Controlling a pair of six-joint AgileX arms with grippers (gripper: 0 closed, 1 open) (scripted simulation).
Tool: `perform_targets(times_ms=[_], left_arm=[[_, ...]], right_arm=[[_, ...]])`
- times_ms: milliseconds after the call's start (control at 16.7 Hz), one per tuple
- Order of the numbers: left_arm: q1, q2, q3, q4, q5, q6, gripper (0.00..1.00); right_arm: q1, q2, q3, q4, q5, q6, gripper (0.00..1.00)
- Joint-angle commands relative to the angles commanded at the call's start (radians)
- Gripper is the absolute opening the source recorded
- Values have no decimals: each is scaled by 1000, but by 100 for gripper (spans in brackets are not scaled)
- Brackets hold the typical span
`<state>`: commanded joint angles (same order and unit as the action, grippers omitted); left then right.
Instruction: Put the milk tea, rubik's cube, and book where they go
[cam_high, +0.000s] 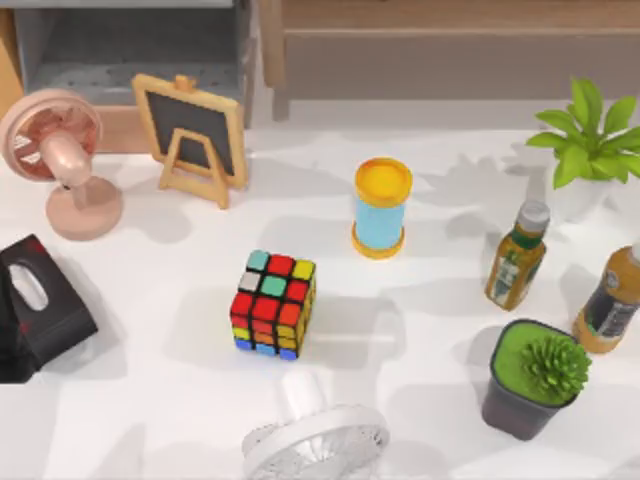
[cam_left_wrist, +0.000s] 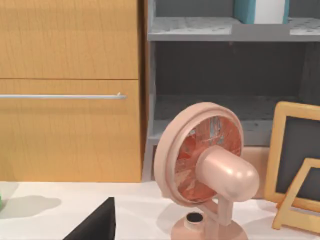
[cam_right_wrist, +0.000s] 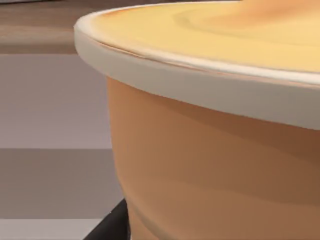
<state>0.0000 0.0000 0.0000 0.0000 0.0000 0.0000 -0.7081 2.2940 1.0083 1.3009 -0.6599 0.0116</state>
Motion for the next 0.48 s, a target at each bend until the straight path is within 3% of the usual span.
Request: perform_targets(times_ms=[300, 480], left_arm=[[0, 0, 0, 0, 0, 0, 100], [0, 0, 0, 0, 0, 0, 100]], right_arm=[[0, 0, 0, 0, 0, 0, 98], [0, 0, 0, 0, 0, 0, 100]])
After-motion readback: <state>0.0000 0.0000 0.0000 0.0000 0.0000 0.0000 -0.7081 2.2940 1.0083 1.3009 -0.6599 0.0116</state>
